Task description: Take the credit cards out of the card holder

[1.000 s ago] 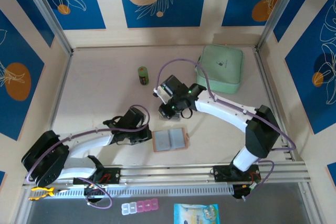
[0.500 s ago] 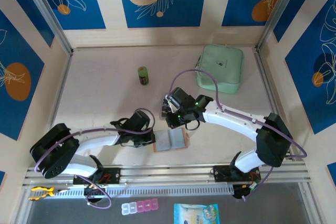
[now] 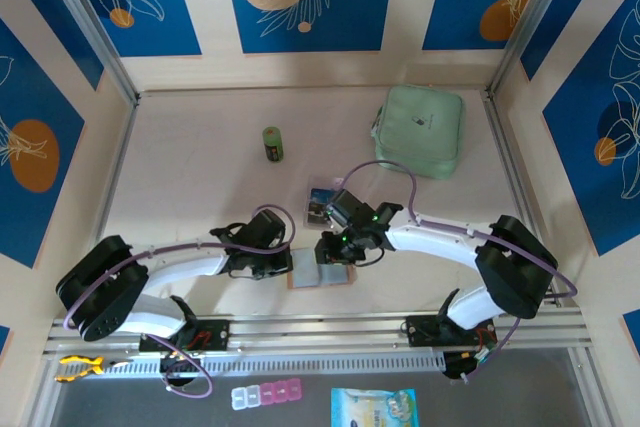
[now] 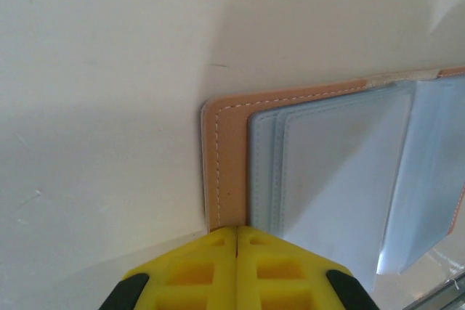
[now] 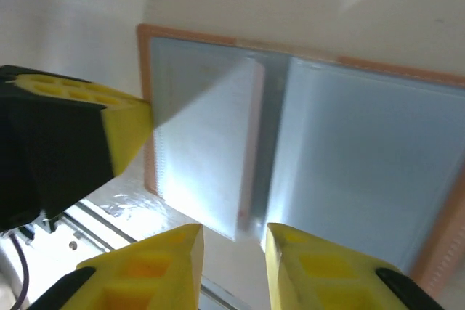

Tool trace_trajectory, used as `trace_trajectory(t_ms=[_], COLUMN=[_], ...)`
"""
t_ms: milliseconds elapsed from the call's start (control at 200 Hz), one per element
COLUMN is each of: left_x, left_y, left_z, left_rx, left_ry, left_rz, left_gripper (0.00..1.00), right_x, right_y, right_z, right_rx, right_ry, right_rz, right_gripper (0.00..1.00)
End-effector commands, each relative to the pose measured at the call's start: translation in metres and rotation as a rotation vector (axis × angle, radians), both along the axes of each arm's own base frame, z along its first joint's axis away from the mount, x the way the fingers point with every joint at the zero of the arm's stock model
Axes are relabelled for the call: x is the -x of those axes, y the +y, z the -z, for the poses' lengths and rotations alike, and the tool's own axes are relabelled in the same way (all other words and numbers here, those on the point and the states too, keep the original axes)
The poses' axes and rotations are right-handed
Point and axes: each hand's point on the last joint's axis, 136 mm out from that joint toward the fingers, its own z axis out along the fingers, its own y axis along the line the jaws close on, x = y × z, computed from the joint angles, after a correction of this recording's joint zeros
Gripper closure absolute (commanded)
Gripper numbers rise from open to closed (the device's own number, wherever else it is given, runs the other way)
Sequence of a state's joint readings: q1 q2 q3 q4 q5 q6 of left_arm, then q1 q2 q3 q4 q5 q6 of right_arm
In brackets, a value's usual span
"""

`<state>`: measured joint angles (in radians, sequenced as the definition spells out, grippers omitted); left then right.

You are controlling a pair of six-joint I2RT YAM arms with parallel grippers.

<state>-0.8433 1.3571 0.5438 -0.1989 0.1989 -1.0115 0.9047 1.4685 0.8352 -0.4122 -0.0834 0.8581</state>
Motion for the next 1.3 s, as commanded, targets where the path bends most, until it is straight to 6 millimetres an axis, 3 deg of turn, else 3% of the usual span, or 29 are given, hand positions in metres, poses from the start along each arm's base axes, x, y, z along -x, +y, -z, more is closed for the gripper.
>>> trace_trajectory(t_ms=[0, 415, 770, 1295], left_x=[0.003, 0.002, 0.004, 0.006], left_y=[0.004, 0.002, 0.004, 0.008], left_z=[0.002, 0.001, 0.003, 0.003], left_rx=[-0.032, -0.018, -0.023, -0.036], left_ry=[-0.004, -0.006, -0.002, 0.001], left_rz=[0.015, 0.017, 0.021, 0.017], left_gripper=[0.97, 0.97, 0.97, 0.97], right_x=[0.004, 0.0, 0.001, -0.001], right_y=[0.021, 0.047, 0.034, 0.006], right_z=[-0.003, 0.019, 0.045, 0.035], right_rx=[-0.085, -0.021, 0.096, 0.139], right_ry=[0.049, 0.081, 0.113, 0.073], right_rz=[0.006, -0.016, -0.013, 0.017], right_gripper=[0.68, 0.73, 0.75, 0.76])
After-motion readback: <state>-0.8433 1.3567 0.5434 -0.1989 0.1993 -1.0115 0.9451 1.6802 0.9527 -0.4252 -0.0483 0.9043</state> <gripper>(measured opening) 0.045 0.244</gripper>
